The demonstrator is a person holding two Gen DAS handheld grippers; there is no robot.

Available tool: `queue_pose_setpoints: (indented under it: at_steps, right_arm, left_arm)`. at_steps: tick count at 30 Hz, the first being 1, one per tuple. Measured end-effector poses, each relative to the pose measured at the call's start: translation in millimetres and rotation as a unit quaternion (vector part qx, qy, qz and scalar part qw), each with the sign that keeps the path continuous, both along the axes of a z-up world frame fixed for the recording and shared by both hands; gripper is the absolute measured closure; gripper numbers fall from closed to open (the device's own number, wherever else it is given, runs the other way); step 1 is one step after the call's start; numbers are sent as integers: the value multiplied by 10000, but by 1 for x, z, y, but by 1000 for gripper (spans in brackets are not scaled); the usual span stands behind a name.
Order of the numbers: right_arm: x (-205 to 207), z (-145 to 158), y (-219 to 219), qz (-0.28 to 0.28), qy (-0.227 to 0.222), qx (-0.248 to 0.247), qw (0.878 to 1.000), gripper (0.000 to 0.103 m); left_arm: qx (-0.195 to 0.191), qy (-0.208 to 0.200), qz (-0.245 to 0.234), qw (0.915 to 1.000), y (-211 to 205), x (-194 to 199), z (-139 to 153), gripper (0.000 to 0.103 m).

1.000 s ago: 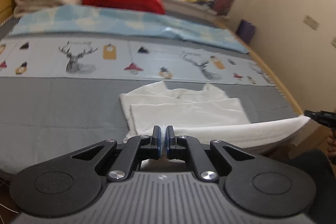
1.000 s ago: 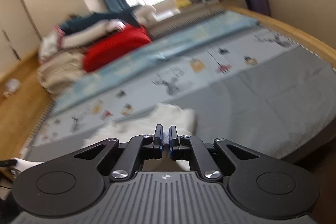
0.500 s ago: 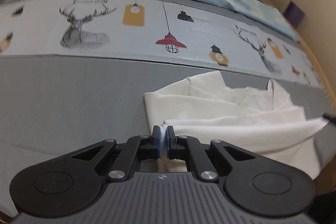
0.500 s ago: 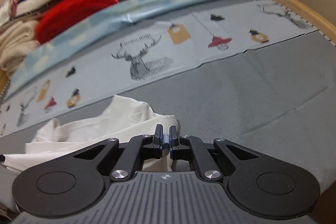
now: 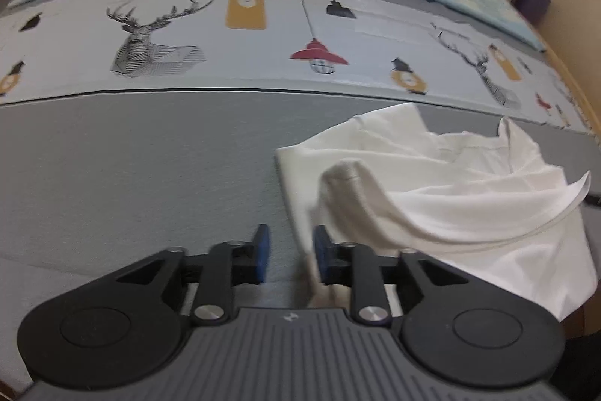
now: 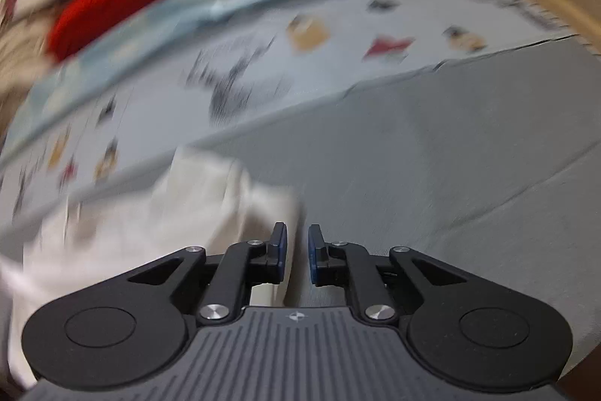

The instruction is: Fold small clothes

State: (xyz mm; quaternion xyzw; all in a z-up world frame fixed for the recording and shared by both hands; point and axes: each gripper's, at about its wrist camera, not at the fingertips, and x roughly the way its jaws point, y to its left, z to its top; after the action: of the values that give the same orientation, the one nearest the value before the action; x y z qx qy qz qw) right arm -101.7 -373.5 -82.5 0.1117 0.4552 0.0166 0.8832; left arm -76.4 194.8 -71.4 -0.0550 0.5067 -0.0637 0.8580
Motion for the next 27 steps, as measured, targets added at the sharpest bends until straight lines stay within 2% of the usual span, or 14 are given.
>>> queue_pose_setpoints:
  at_steps: [3, 4, 5, 8, 11, 15, 16, 18, 19, 20, 23, 27]
  right_arm:
    - [3, -2, 16, 368, -25, -313, 9988, 78]
    - [5, -4, 19, 426, -33, -349, 9985, 67]
    - [8, -6, 23, 479, -25, -406, 9980, 60]
    - [21, -13, 30, 544, -24, -599, 9967, 60]
    - [35, -16, 30, 436, -85, -526, 9976, 60]
    - [47, -19, 30, 290, -163, -407, 9986, 60]
    - [49, -19, 29, 271, -207, -373, 9987, 61]
    - [53, -17, 30, 223, -293, -347, 9987, 71]
    - [55, -17, 30, 214, -305, -335, 9987, 88]
    - [57, -17, 30, 203, -294, -321, 9988, 94]
    - [59, -12, 32, 164, -408, -256, 9987, 97]
    - [59, 13, 27, -315, -1098, -147, 9933, 97]
  left_arm:
    - [-11, 71, -27, 10000, -13, 12, -7, 68]
    - [23, 41, -43, 10000, -17, 16, -8, 66]
    - [36, 27, -42, 10000, -22, 19, -7, 64]
    - [-54, 26, 42, 10000, -28, 33, -13, 63]
    - [-181, 52, 103, 9998, -32, 47, -20, 63]
    - [-78, 43, 46, 10000, -39, 58, -26, 63]
    - [-67, 39, 51, 10000, -40, 59, -27, 64]
    - [-65, 23, 10, 10000, -40, 61, -27, 77]
    - [5, -12, -38, 10000, -40, 61, -25, 95]
    - [67, -48, -77, 9999, -40, 61, -23, 97]
    - [77, -306, -108, 9994, -35, 58, -12, 99]
    - [163, -828, 148, 9963, -27, 56, 2, 99]
